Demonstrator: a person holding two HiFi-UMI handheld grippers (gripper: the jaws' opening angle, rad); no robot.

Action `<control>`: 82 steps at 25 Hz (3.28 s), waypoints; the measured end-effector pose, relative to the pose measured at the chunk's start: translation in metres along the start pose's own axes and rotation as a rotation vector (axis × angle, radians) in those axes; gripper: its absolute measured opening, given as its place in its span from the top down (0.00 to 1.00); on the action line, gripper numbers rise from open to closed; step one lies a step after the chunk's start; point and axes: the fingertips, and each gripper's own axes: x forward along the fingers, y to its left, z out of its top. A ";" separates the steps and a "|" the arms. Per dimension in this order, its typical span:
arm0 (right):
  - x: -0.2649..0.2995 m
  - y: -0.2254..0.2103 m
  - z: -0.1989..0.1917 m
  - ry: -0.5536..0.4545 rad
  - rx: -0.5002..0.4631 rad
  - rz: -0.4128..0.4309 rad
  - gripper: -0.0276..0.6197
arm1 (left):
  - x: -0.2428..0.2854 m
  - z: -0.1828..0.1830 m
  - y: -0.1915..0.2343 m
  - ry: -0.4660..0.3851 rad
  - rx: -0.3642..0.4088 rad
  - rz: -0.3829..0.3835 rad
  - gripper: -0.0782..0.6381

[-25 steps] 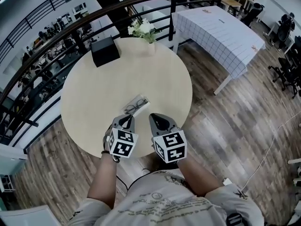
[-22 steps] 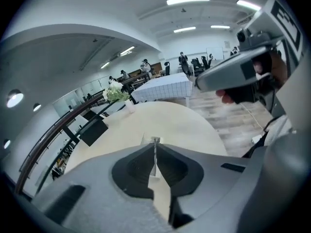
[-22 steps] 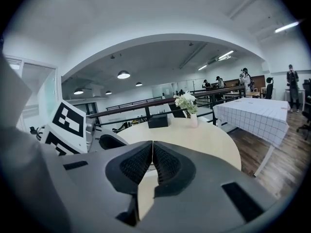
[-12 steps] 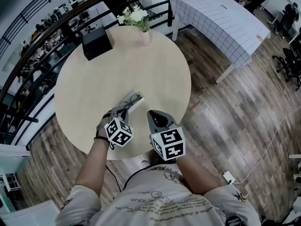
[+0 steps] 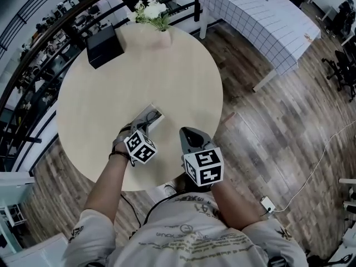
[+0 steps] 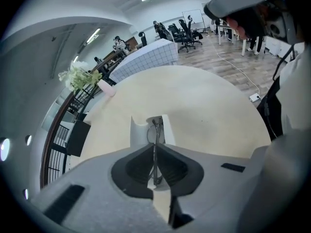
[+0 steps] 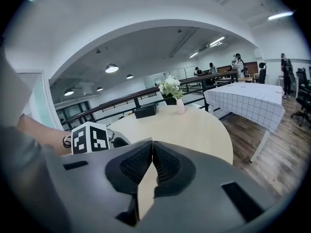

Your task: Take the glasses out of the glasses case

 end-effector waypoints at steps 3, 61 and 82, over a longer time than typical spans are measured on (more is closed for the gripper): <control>0.005 -0.009 0.001 0.010 0.000 0.001 0.93 | 0.013 -0.008 -0.003 0.046 0.012 -0.031 0.87; 0.039 -0.039 0.014 0.070 -0.061 0.011 0.93 | 0.051 -0.030 -0.010 0.153 -0.023 -0.271 0.84; 0.022 -0.009 0.015 0.032 -0.100 0.016 0.93 | -0.010 -0.005 0.004 -0.035 -0.152 -0.184 0.85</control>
